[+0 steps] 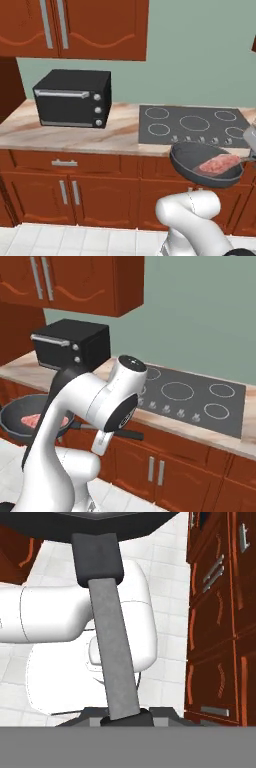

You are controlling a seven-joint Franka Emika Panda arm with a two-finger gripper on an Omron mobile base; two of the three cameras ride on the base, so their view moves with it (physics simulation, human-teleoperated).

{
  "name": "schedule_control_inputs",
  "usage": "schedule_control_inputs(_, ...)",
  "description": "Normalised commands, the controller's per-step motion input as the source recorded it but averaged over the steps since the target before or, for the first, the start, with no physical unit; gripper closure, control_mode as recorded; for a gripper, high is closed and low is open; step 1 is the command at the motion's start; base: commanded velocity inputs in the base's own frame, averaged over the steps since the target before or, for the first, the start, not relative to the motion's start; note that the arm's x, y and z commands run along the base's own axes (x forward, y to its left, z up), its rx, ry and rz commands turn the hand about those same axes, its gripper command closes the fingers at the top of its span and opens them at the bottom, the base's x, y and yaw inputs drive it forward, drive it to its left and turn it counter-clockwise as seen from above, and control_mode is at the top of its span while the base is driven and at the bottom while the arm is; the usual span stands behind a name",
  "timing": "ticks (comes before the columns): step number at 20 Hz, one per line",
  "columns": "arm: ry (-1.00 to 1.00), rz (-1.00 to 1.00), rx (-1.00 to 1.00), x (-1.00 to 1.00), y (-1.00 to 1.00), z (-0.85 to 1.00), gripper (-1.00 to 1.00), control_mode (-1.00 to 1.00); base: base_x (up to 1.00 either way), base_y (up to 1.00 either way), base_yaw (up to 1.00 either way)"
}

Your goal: Pick up the pan with the steak in it and place it on the dining table. Then place the steak on the plate.

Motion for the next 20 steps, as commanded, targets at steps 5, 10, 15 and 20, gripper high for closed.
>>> schedule_control_inputs(5,0.00,0.00,0.00,0.00,0.00,0.00,1.00,1.00,-0.09,0.00,0.49)
schedule_control_inputs(10,0.00,0.00,0.00,0.00,0.00,0.00,1.00,1.00,-0.08,0.00,0.50)
schedule_control_inputs(15,0.00,0.00,0.00,0.00,0.00,0.00,1.00,1.00,-0.08,0.00,0.50)
schedule_control_inputs(20,0.00,0.00,0.00,0.00,0.00,0.00,1.00,1.00,-0.09,0.00,0.50)
